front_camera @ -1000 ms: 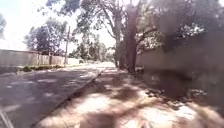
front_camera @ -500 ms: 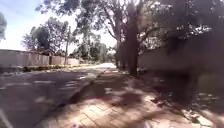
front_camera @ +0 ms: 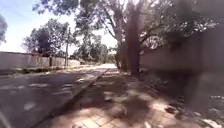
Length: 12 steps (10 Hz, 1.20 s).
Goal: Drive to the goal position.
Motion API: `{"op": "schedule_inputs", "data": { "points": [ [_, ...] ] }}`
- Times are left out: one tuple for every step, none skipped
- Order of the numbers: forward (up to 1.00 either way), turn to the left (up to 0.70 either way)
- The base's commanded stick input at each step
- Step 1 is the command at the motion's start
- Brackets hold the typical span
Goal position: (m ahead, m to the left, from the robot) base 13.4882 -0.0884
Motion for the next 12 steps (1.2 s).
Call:
{"op": "schedule_inputs", "data": {
  "points": [
    [0.70, 0.00],
    [0.70, 0.00],
    [0.70, 0.00],
    [0.70, 0.00],
    [0.70, 0.00],
    [0.70, 0.00],
    [0.70, 0.00],
    [0.70, -0.07],
    [0.70, -0.15],
    [0.70, -0.23],
    [0.70, -0.32],
    [0.70, -0.35]
  ]
}}
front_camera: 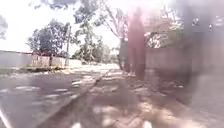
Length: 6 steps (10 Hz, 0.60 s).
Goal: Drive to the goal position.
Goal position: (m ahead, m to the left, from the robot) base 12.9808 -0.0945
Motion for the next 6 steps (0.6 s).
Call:
{"op": "schedule_inputs", "data": {
  "points": [
    [0.70, -0.35],
    [0.70, -0.29],
    [0.70, -0.15],
    [0.70, -0.01],
    [0.70, 0.00],
    [0.70, 0.00]
  ]
}}
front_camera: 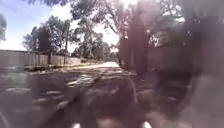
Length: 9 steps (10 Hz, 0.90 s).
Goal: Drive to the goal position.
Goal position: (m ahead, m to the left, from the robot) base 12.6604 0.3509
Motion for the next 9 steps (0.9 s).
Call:
{"op": "schedule_inputs", "data": {
  "points": [
    [0.70, 0.00],
    [0.70, 0.00],
    [0.70, 0.00],
    [0.70, 0.00],
    [0.70, -0.35],
    [0.70, -0.35],
    [0.70, -0.35],
    [0.70, -0.35],
    [0.70, -0.31]
  ]
}}
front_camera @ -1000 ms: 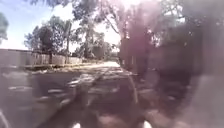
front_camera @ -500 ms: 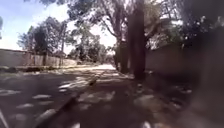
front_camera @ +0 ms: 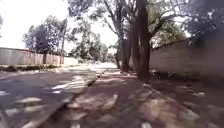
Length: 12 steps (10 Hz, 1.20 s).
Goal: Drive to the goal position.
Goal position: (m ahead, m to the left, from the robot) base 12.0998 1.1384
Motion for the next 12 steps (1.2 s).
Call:
{"op": "schedule_inputs", "data": {
  "points": [
    [0.70, -0.14],
    [0.70, 0.00],
    [0.70, 0.00],
    [0.70, 0.00],
    [0.70, 0.00],
    [0.70, 0.00],
    [0.70, 0.00],
    [0.70, 0.00],
    [0.70, 0.00],
    [0.70, 0.00],
    [0.70, 0.00],
    [0.70, 0.00]
  ]
}}
